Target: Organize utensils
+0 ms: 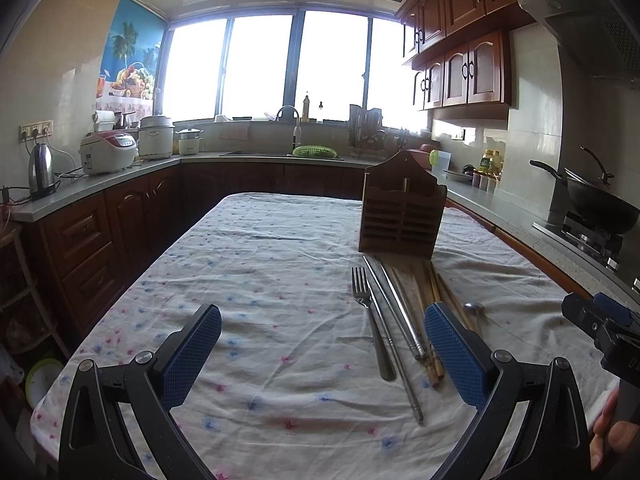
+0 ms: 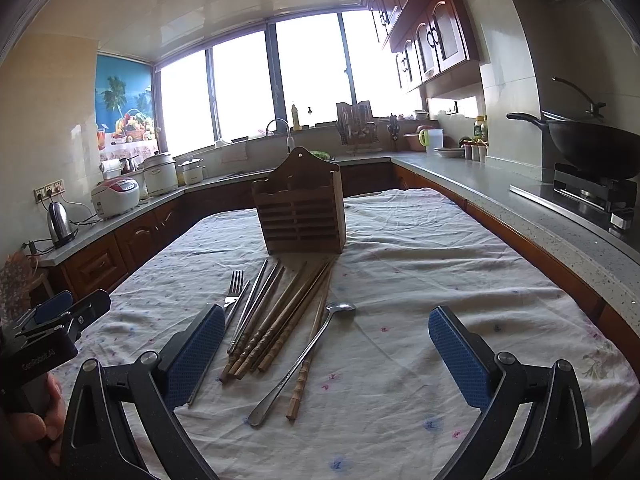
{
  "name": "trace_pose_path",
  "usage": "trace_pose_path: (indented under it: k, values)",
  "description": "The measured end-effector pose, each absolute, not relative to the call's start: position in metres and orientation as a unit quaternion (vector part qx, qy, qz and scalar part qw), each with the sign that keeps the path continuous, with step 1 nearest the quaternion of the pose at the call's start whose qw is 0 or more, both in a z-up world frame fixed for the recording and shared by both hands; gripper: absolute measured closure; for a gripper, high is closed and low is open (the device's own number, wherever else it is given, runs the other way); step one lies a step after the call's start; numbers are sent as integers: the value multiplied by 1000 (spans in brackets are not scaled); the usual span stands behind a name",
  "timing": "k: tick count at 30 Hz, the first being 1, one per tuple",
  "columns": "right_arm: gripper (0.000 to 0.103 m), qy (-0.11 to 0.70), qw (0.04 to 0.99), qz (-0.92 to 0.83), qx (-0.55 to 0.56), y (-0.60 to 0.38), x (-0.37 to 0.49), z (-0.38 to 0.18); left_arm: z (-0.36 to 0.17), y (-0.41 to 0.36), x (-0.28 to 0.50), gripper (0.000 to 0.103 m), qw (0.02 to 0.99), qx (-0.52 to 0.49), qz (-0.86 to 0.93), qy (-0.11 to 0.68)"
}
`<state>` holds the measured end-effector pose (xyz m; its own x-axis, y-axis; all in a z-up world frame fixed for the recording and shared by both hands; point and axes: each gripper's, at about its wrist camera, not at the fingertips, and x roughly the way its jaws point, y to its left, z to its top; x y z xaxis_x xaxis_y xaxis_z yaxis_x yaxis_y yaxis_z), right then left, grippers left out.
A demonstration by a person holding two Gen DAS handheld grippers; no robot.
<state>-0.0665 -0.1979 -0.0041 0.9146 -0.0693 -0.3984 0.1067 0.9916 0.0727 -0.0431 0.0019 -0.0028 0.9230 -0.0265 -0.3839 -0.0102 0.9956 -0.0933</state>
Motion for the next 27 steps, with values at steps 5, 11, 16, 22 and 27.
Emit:
trace_pose_path:
  k: [5, 11, 16, 22, 27]
  values:
    - [0, 199, 978, -42, 50, -199, -66, -3, -3, 2, -42, 1, 979, -47, -5, 197]
    - [0, 202, 978, -41, 41, -200, -65, -3, -4, 2, -41, 1, 979, -49, -6, 197]
    - [0, 203, 977, -38, 46, -203, -64, -3, -4, 2, -40, 1, 979, -50, -8, 198]
    - [0, 201, 978, -34, 48, -203, -64, -4, -5, 6, -34, 1, 976, -58, -18, 209]
    - [0, 209, 976, -27, 50, -205, -60, -4, -3, 12, -26, 1, 973, -67, -23, 220]
